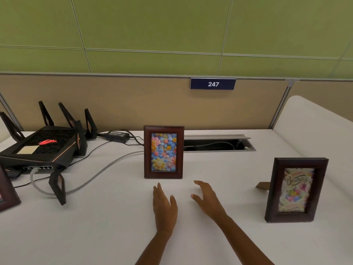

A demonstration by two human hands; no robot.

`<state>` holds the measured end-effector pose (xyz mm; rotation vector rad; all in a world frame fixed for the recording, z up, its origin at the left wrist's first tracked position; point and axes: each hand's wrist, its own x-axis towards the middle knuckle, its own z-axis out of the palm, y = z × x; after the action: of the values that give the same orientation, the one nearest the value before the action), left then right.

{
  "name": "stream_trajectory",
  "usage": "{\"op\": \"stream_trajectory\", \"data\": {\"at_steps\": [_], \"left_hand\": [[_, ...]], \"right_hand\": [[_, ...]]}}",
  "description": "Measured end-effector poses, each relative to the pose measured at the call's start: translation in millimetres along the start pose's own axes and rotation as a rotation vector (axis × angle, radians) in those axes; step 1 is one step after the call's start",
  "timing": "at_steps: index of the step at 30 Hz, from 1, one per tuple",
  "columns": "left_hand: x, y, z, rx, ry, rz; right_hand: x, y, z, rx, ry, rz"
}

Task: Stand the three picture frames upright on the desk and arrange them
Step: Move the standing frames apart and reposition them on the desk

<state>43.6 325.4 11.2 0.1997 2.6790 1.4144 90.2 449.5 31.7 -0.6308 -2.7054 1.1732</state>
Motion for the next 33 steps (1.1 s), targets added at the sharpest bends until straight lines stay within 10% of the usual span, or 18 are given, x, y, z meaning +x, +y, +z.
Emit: {"op": "stream_trajectory", "data": {"at_steps": [11,23,33], "left_hand": [[-59,105,49,-0.224,-0.182,0.147],[-102,186,118,-0.306,-0.440,0.197],[-110,203,149,-0.607,-0.500,-0.042]], "right_hand": [[-53,18,-133,-0.061,0.363,-0.293],[-79,87,-261,0.024,0.729,-0.223],[-63,169,-262,0.424,0.306,0.131]]}}
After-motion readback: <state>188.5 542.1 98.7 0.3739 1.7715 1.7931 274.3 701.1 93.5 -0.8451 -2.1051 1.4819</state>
